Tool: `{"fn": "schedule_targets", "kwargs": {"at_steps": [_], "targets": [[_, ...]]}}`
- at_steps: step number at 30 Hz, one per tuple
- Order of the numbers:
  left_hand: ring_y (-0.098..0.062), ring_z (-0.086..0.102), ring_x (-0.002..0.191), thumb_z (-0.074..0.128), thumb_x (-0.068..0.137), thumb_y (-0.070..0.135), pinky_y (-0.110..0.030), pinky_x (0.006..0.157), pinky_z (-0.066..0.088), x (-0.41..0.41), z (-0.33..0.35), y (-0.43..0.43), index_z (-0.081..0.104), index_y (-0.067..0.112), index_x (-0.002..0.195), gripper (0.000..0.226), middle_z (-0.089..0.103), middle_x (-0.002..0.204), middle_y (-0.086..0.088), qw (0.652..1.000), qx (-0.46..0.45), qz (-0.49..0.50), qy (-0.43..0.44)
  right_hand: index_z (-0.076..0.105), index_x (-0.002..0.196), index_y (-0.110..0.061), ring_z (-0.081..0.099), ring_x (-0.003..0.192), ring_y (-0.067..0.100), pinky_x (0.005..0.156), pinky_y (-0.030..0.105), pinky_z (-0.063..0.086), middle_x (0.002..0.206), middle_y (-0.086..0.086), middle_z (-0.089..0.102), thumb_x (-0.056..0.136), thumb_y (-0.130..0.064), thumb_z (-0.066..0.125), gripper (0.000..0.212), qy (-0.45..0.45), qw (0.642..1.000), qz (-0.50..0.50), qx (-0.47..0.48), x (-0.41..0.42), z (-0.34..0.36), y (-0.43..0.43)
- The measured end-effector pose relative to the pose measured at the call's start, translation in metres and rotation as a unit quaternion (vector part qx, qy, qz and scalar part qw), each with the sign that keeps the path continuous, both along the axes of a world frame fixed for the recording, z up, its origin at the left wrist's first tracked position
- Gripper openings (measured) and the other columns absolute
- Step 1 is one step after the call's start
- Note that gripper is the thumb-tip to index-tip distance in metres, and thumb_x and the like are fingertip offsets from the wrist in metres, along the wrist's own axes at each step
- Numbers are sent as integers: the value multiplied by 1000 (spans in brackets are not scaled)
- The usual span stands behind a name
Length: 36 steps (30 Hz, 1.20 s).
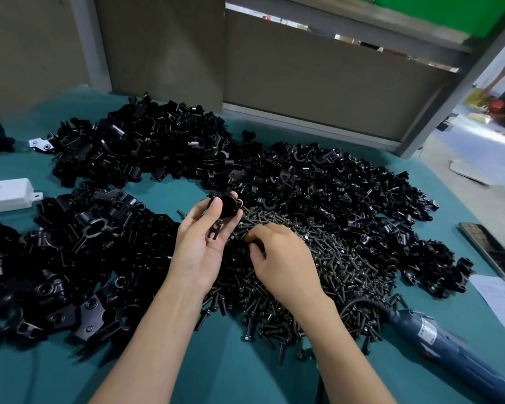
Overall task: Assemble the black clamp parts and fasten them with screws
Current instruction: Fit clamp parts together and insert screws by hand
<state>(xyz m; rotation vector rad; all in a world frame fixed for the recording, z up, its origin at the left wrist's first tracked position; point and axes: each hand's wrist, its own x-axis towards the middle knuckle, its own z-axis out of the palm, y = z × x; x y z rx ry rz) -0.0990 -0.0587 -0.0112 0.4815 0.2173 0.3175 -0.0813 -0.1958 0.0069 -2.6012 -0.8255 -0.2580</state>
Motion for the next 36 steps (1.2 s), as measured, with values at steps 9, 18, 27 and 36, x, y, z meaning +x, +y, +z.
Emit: {"fn": "schedule_targets", "kwargs": {"at_steps": [9, 18, 27, 36], "targets": [[-33, 66, 116, 70, 80, 10, -34, 82, 60, 0, 1, 0, 62, 0, 105, 28, 68, 123, -22, 1000, -7, -2, 3, 72, 94, -12, 72, 87, 21, 78, 27, 58, 88, 6, 74, 93, 3, 60, 20, 327, 788, -3, 521, 23, 20, -19], [-30, 67, 116, 68, 82, 14, -33, 87, 59, -2, 0, -4, 57, -1, 117, 40, 70, 121, -20, 997, 42, -57, -15, 77, 93, -8, 72, 94, 22, 80, 25, 57, 92, 6, 73, 79, 2, 63, 22, 398, 643, 78, 650, 22, 21, -13], [-28, 66, 114, 69, 78, 12, -31, 82, 59, -4, 2, -9, 64, 6, 97, 20, 70, 115, -17, 993, 64, -95, -24, 72, 97, -10, 72, 97, 22, 85, 27, 55, 92, 4, 76, 93, 12, 56, 27, 257, 765, 59, 587, 24, 27, -11], [-31, 69, 110, 69, 77, 15, -28, 81, 59, -3, 3, -8, 62, 7, 97, 23, 74, 108, -13, 994, 64, -88, -28, 71, 94, -3, 74, 94, 23, 84, 28, 57, 94, 15, 74, 89, 19, 56, 27, 195, 827, 62, 524, 21, 26, -7]]}}
